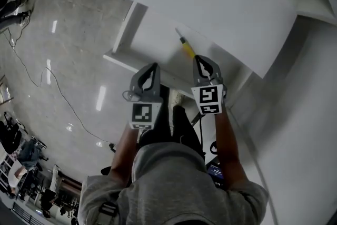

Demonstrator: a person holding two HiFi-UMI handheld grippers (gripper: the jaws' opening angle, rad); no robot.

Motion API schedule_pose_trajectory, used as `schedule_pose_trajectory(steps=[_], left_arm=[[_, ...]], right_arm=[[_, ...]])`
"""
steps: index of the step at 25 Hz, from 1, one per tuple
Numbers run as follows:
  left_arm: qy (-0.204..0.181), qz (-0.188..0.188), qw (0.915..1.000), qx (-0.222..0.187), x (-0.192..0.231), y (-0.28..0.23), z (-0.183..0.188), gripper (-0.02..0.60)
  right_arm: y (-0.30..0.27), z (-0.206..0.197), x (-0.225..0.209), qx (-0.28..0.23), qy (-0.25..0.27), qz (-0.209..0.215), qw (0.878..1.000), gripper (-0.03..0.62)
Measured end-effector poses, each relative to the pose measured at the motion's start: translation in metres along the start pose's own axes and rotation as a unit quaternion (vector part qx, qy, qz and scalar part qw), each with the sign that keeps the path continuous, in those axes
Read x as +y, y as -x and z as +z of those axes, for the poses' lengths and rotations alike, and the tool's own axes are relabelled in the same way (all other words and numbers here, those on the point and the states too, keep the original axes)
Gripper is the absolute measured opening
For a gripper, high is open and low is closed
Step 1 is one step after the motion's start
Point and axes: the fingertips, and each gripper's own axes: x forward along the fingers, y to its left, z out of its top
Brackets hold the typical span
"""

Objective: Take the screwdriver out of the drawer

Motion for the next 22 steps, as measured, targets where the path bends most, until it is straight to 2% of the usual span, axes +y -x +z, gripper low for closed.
schedule_pose_trajectory(steps=[3,7,14,22], left_arm=[[0.002,0.000,1.0000,0.006,0.003,-0.004,-0.004,0.012],[0.004,0.000,0.9999,0.010,0.006,-0.006,-0.008,0.012],[0.010,0.001,0.9998,0.016,0.011,-0.010,-0.013,0.012],[0.014,0.003,0.9997,0.020,0.019,-0.014,-0.010,0.012]], right_arm=[[-0.022,-0.007,0.004,0.026,0.011,0.018,0.999,0.053],[-0.049,-0.020,0.008,0.072,0.040,0.026,0.996,0.084],[-0.086,-0.041,0.007,0.131,0.052,0.029,0.990,0.112],[-0.105,-0.049,0.005,0.162,0.054,0.026,0.985,0.095]])
